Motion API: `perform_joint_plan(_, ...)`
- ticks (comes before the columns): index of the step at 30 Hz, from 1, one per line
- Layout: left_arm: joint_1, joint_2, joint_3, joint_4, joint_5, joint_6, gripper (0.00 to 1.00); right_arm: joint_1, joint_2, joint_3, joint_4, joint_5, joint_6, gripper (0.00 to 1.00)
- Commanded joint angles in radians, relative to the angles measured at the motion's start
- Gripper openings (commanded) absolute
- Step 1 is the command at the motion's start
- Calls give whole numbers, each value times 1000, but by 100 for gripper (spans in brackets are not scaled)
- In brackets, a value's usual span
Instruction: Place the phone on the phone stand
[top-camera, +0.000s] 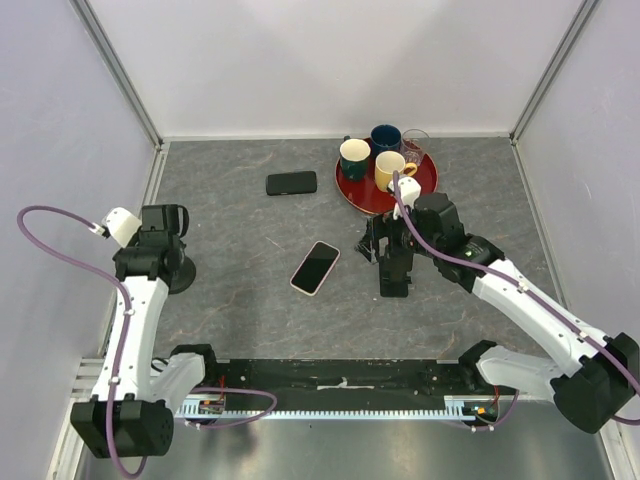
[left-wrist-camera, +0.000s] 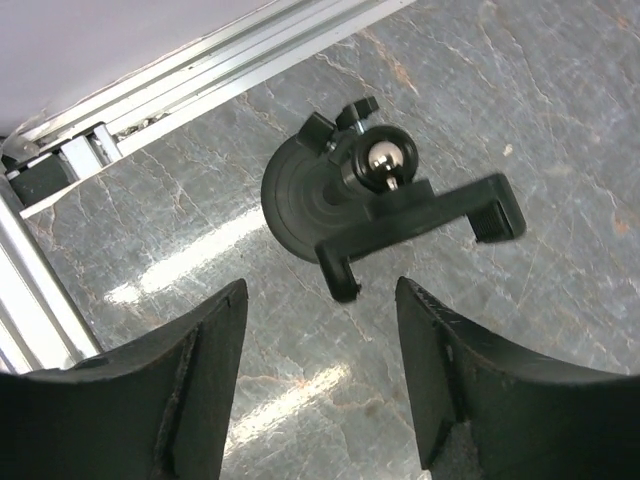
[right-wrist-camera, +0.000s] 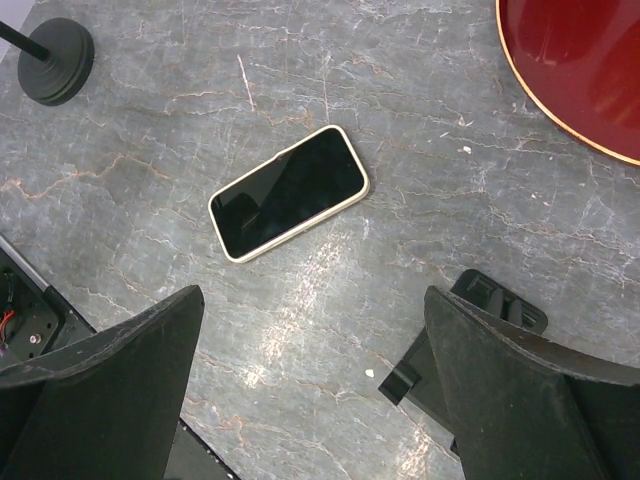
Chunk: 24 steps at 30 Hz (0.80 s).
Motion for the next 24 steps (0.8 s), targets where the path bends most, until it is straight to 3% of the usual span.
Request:
perform_joint_plan(1, 47, 38, 20, 90, 21, -48, 64, 0, -31, 9, -1, 33, -14, 98)
perform_joint_plan(4, 59, 44, 3, 114, 35, -39, 54, 0, -44, 5, -4, 50, -16, 98)
perform_joint_plan(7, 61, 35, -11, 132, 24, -36, 51, 0, -42, 5, -6, 56, -19, 98)
perform_joint_plan(19, 62, 6, -51, 177, 0, -15, 2, 0, -21, 2, -6, 56, -19, 98)
perform_joint_plan(24, 62, -28, -83, 265, 124, 129, 2, 2, -7, 1, -4, 50, -16, 98)
